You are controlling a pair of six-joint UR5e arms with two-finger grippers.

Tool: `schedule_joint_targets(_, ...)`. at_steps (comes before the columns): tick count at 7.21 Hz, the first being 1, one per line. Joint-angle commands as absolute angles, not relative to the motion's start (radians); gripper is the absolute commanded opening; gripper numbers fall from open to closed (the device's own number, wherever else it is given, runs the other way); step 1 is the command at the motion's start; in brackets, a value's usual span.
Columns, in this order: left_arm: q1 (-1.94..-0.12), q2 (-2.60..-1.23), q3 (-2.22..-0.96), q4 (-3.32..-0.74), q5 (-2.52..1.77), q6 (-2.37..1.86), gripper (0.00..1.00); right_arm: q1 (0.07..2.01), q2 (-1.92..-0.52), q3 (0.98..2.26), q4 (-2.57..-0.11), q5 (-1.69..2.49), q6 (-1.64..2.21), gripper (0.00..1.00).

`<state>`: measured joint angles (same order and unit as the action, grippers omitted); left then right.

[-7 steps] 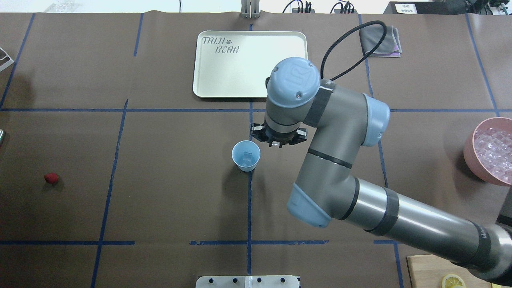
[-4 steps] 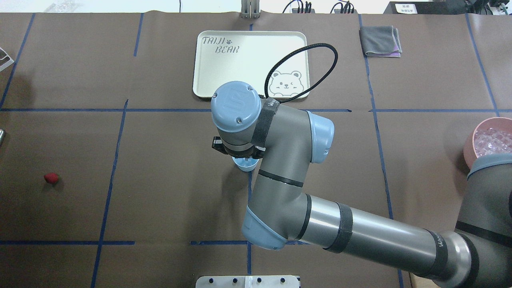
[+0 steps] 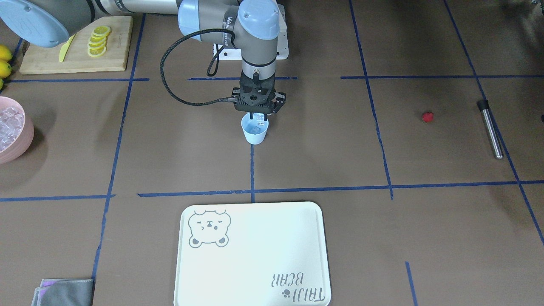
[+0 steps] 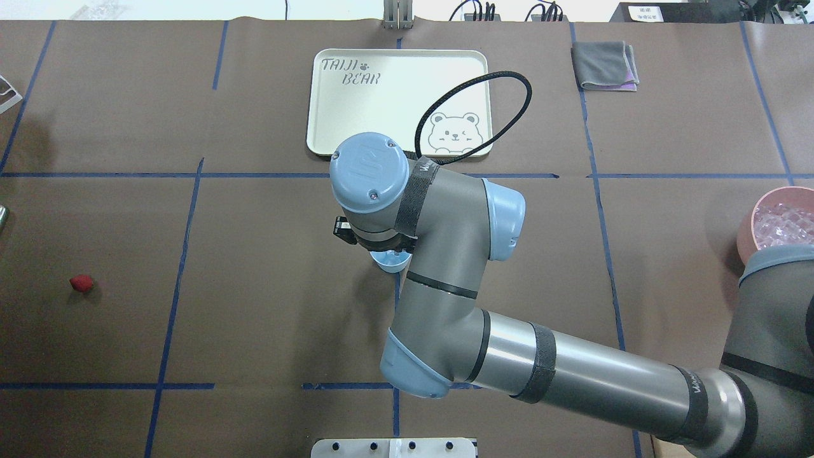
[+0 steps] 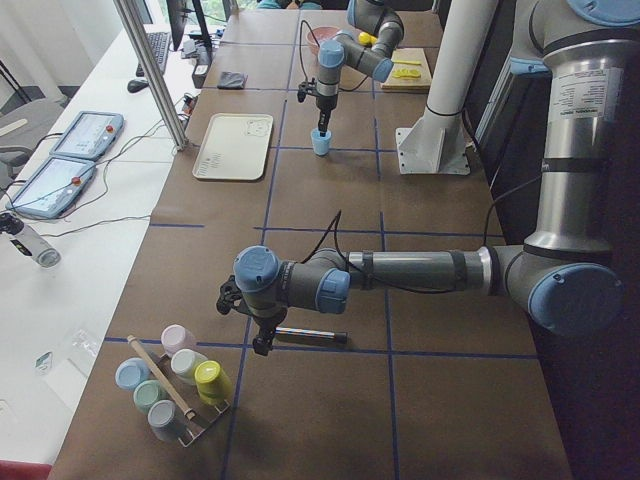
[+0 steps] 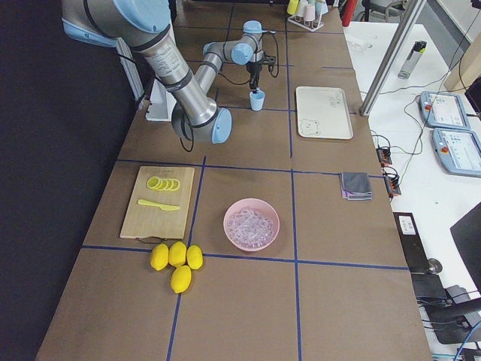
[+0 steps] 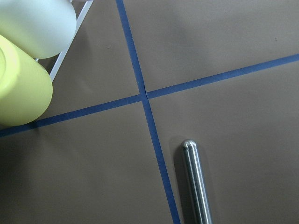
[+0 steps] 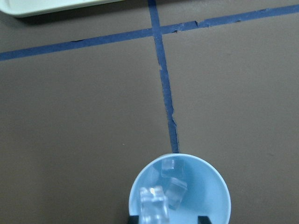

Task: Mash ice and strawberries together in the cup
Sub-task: 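Open the right gripper to drop the ice cube into the cup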

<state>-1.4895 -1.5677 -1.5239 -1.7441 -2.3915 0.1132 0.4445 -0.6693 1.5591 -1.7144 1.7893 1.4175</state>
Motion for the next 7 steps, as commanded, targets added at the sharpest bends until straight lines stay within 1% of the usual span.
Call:
schedule_joint_targets(1,-1.489,-1.568,-1.523,-1.744,-2.391,0.113,1.0,0.445,-0.67,1.562,-1.715,1.789,1.416,0.99)
schedule_joint_targets(5,-1.489,-1.568,-1.523,-1.744,-2.391,0.114,1.0,0.448,-0.672,1.563,-1.715,1.792,1.414,0.99)
schedule_joint_targets(6,-1.489,-1.568,-1.523,-1.744,-2.39,0.112,1.0,0.484,-0.689,1.587,-1.721,1.819,1.384,0.99)
schedule_joint_targets(7,-1.489,-1.568,-1.523,-1.744,-2.391,0.113,1.0,0.561,-0.746,1.667,-1.75,1.904,1.291,0.99)
